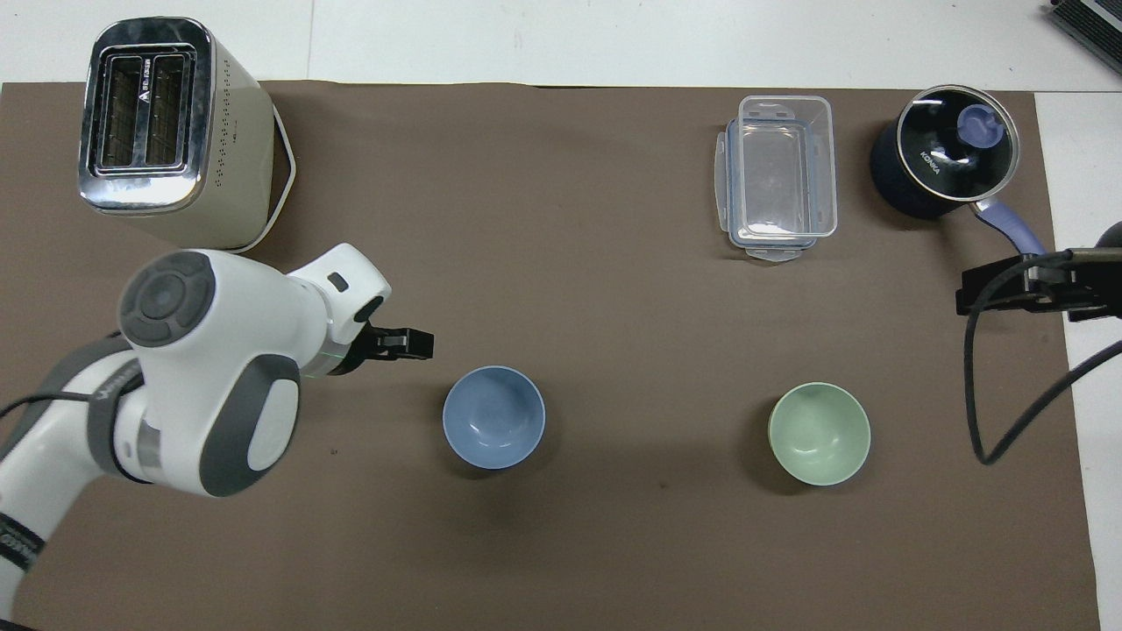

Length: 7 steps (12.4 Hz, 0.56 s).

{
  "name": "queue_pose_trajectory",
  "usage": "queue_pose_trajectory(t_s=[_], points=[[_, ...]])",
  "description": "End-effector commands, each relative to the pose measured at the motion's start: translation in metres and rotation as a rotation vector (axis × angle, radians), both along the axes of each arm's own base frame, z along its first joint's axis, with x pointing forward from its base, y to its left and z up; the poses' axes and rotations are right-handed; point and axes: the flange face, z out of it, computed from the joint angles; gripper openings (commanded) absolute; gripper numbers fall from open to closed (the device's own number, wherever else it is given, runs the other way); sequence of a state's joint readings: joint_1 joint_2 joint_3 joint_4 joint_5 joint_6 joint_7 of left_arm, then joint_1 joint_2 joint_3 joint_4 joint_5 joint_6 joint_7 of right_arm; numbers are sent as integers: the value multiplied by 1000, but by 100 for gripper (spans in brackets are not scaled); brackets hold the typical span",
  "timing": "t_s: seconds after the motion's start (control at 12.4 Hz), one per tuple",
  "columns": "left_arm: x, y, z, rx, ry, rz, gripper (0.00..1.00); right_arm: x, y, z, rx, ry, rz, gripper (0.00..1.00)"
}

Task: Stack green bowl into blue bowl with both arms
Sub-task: 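Retract the left gripper while the right gripper reaches the green bowl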

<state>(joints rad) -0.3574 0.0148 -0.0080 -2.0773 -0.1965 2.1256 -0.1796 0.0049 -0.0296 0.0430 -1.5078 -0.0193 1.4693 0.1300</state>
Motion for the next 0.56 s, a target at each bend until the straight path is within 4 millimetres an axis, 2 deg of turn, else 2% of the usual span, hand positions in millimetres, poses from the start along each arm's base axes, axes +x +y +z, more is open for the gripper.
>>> queue_pose_trajectory(t_s=[0.0,0.16,0.4,0.48], points=[[28,34,42,33,35,-39,100,-14,-3,-19,10,-9,-16,100],[36,68,66,89,30,-31,100,-22,-3,-42,8,7,-16,100],[45,113,116,138,22,9,100,-39,-12,-98,7,18,1,100],[47,130,127,140,26,16,100,-43,-14,-116,7,29,11,100]])
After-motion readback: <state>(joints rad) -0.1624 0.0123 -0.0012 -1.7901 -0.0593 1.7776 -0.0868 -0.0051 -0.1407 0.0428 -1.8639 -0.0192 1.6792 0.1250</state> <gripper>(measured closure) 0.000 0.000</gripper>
